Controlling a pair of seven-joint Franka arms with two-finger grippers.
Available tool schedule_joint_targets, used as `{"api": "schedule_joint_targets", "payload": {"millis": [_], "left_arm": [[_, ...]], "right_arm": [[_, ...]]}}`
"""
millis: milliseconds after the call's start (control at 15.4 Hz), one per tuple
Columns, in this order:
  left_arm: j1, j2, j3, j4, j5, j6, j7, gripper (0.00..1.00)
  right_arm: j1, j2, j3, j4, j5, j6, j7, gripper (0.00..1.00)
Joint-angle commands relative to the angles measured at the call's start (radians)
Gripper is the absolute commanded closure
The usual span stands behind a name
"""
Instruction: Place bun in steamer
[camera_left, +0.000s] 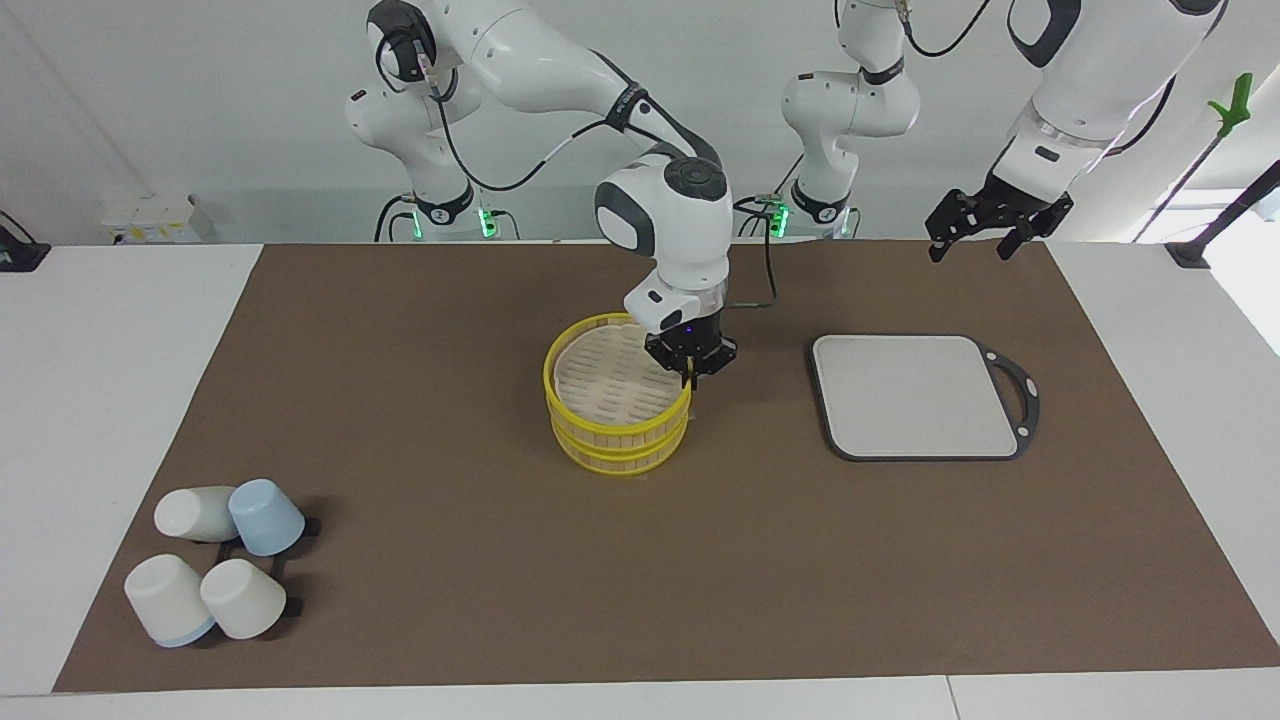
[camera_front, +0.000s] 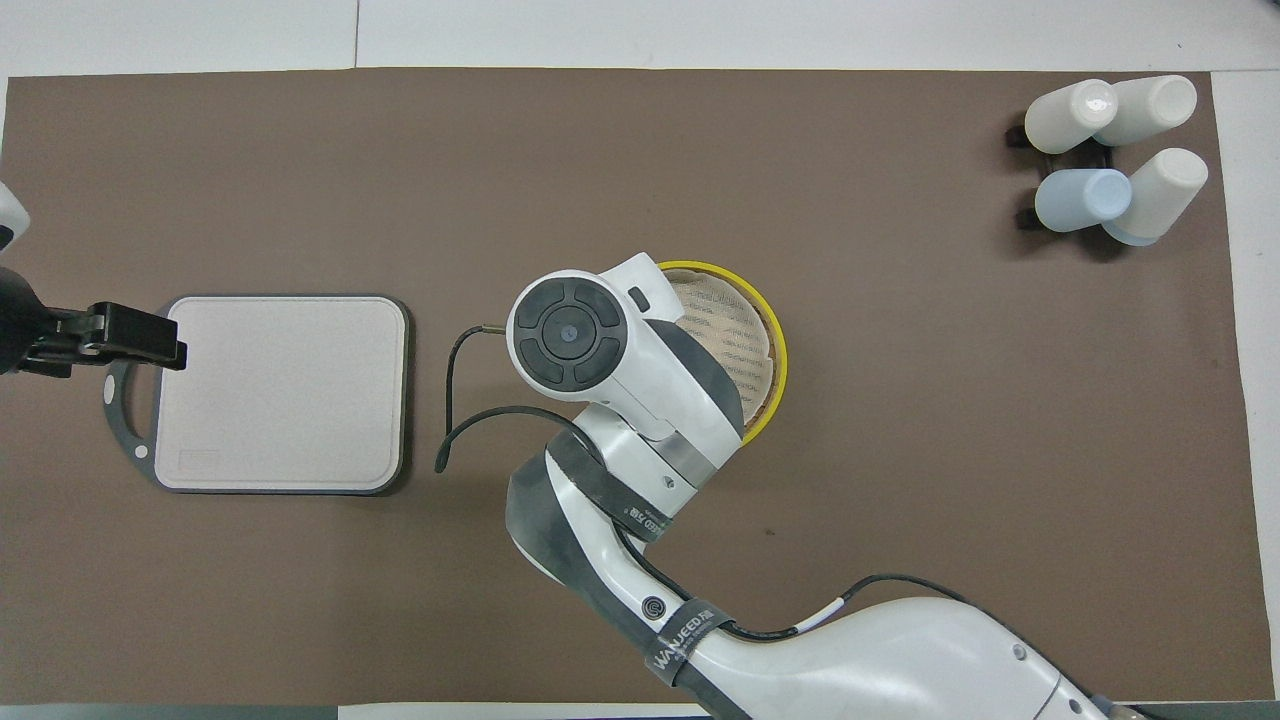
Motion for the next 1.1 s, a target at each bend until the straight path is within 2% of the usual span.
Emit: {"api": "schedule_joint_targets", "payload": {"millis": [0,130,195,259,324,519,649,778,1038], "left_arm": [[-0.015,-0.012,0.007,-0.001,0.015,0.006,0.002,0.00],[-0.014,-0.010,0.007,-0.001,0.015,0.009,0.000,0.00],[-0.014,-0.010,0.007,-0.001,0.015,0.009,0.000,0.00],[-0.014,-0.010,0.007,-0.001,0.015,0.009,0.000,0.00],[-0.014,-0.010,0.007,-0.001,0.015,0.010,0.000,0.00],[-0.014,-0.010,0.007,-0.001,0.015,0.010,0.000,0.00],[-0.015,-0.010,0.007,-0.001,0.015,0.010,0.000,0.00],[-0.015,-0.010,0.007,-0.001,0.015,0.010,0.000,0.00],[-0.015,-0.010,0.007,-0.001,0.015,0.010,0.000,0.00]], "right_arm": [[-0.015,-0.023,0.007,-0.038,0.021,0.020,-0.011,0.56],[-0.015,-0.023,0.007,-0.035,0.021,0.025,-0.014,0.53],[-0.015,-0.022,0.007,-0.032,0.021,0.028,-0.014,0.37],[-0.015,-0.022,0.007,-0.024,0.019,0.014,-0.016,0.07],[-0.016,-0.023,0.003,-0.009,0.013,-0.013,-0.041,0.00],[-0.051,-0.029,-0.004,0.092,-0.002,-0.154,-0.155,0.00],[-0.115,-0.119,-0.004,0.077,-0.014,-0.204,-0.288,0.00],[-0.206,-0.201,-0.004,0.072,-0.014,-0.303,-0.489,0.00],[-0.419,-0.314,-0.002,0.071,0.006,-0.467,-0.802,0.00]]}}
